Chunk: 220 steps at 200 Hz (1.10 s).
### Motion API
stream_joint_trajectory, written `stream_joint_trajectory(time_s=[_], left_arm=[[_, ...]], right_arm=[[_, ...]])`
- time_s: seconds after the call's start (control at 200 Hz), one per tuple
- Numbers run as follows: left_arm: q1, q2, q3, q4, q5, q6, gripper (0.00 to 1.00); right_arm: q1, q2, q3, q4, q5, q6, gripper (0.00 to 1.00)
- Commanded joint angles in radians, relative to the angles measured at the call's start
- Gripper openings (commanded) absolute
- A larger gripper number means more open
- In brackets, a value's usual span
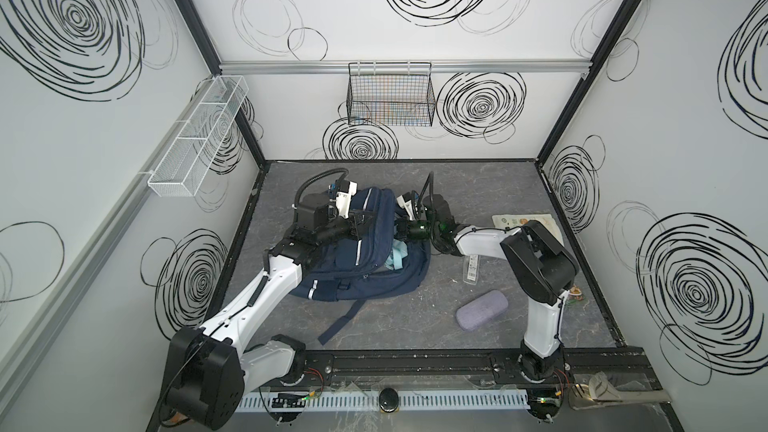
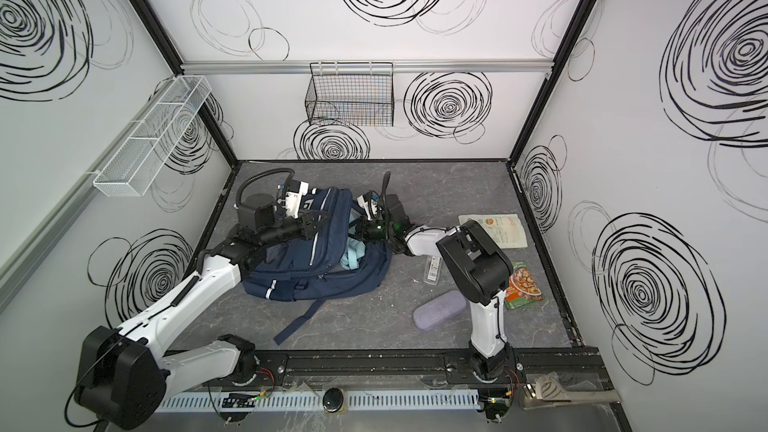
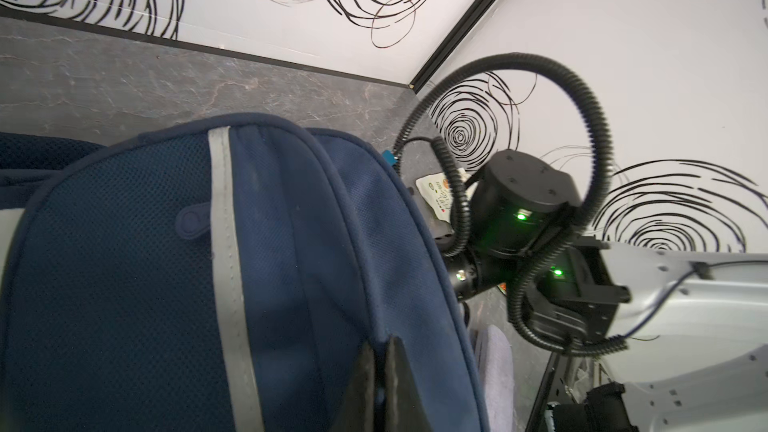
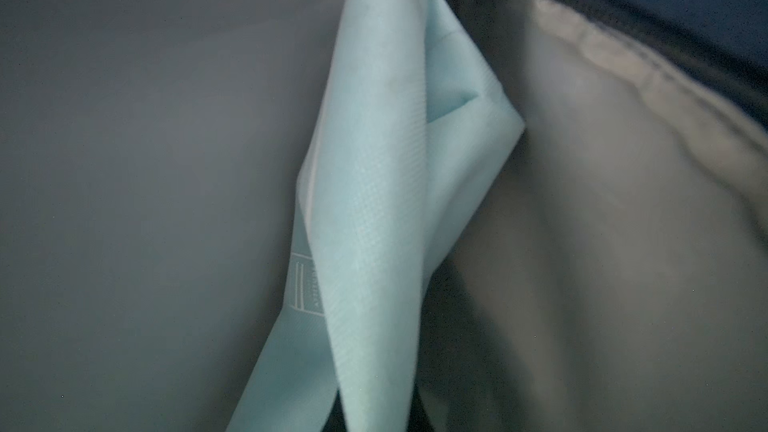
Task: Pack the student bag
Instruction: 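Lower the teal pencil case into the open backpack with the right gripper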
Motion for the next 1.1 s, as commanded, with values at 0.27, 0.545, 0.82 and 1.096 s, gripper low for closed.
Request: stream_joint_trajectory(time_s=[0.27, 0.545, 0.82, 1.096], left_arm=[[0.000, -0.028, 0.011, 0.214, 0.116, -0.032, 0.00], [0.001, -0.019, 0.008, 0.197, 0.107, -0.022, 0.00], [0.032, -0.023, 0.011, 0.180, 0.090, -0.028, 0.00], [0.060, -0.045, 0.003, 0.182, 0.080, -0.025, 0.00]], right_arm=[[0.083, 0.187, 0.230, 0.202, 0.028, 0.153, 0.05], [0.103, 0.275, 0.269, 0.214, 0.002, 0.190, 0.25], [0.012, 0.096, 0.209, -0.065, 0.045, -0.006, 0.69], [-0.028, -0.039, 0.092, -0.145, 0.072, -0.076, 0.81]])
